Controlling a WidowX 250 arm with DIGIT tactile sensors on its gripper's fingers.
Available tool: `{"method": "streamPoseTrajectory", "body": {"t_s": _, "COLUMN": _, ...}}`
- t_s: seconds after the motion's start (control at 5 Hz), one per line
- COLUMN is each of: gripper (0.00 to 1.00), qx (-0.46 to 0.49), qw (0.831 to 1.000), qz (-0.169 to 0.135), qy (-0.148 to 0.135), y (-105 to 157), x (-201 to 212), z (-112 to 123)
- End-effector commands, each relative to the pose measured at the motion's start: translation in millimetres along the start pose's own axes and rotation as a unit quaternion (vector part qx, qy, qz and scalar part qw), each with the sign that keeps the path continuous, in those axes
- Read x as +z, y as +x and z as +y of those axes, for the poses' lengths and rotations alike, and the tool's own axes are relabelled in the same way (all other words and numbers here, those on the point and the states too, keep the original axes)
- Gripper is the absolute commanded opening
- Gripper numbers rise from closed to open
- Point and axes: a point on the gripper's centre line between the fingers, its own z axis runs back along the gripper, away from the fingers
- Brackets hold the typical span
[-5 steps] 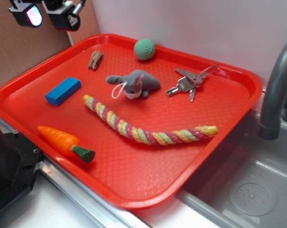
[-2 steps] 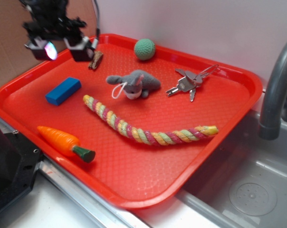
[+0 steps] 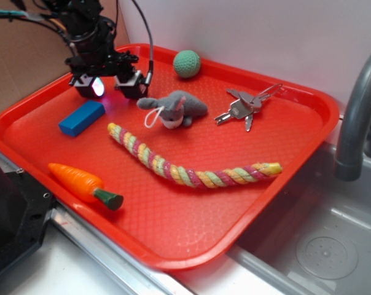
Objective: Grab the wood chip.
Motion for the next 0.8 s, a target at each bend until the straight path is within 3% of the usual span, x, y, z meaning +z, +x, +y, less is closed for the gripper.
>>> {"method": "streamPoseTrajectory", "body": {"t_s": 0.0, "gripper": 1.00, "qx": -0.021, "qw": 0.999, "qz": 0.033, "qy": 0.038, "y": 21, "x": -13, "z": -4}}
{"method": "streamPoseTrajectory", "body": {"t_s": 0.2, "gripper": 0.00, "qx": -0.024, "qw": 0.997, "qz": 0.066, "qy": 0.044, "y": 21, "x": -16, "z": 2}}
{"method": "streamPoseTrajectory", "body": {"t_s": 0.4, "gripper": 0.00, "qx": -0.024, "qw": 0.993, "qz": 0.100, "qy": 0.057, "y": 20, "x": -11, "z": 6}}
{"method": "streamPoseTrajectory", "body": {"t_s": 0.6, "gripper": 0.00, "qx": -0.018, "qw": 0.992, "qz": 0.106, "qy": 0.068, "y": 16, "x": 2, "z": 12}}
